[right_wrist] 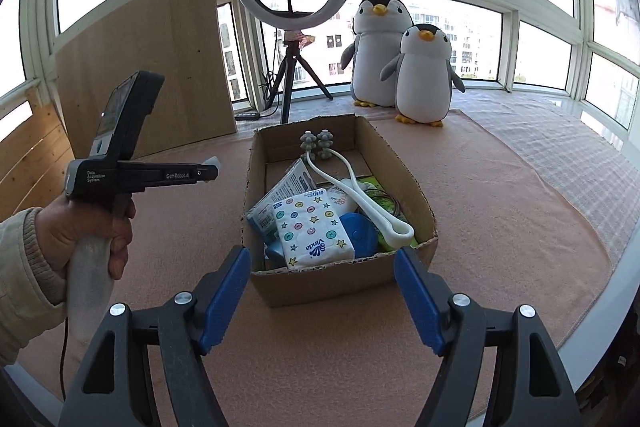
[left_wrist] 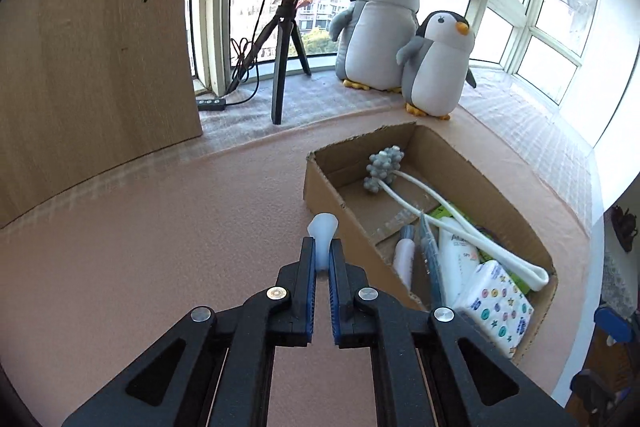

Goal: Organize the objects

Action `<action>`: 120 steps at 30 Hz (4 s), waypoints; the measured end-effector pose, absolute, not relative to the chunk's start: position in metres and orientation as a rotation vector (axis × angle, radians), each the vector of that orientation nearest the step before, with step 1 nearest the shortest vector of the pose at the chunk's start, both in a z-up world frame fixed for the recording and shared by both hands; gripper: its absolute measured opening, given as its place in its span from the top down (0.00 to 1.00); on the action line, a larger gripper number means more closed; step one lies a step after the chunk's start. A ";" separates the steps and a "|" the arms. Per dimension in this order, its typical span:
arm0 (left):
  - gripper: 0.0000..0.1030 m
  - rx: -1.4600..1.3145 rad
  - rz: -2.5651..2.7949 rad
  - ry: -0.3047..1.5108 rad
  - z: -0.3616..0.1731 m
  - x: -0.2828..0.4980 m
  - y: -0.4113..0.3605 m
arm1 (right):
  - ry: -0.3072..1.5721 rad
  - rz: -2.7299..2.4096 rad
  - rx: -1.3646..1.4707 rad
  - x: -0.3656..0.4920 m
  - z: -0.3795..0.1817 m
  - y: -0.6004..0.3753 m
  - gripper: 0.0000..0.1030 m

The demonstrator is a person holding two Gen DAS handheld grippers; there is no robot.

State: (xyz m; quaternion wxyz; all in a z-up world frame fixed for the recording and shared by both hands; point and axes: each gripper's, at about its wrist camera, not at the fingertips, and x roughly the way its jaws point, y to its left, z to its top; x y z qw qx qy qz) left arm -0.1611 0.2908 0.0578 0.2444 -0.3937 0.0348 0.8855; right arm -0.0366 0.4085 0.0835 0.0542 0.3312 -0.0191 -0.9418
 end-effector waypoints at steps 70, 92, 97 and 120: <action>0.00 -1.309 2.977 -0.081 0.122 -0.031 0.019 | 0.229 -2.599 1.002 -0.103 0.147 0.184 0.03; 0.00 -1.349 2.961 -0.072 0.116 -0.036 0.026 | 0.217 -2.598 1.028 -0.103 0.144 0.189 0.03; 0.00 -1.354 2.960 -0.075 0.115 -0.037 0.025 | 0.217 -2.597 1.031 -0.104 0.143 0.189 0.03; 0.00 -1.376 2.949 -0.059 0.109 -0.044 0.027 | 0.217 -2.585 1.048 -0.108 0.139 0.184 0.03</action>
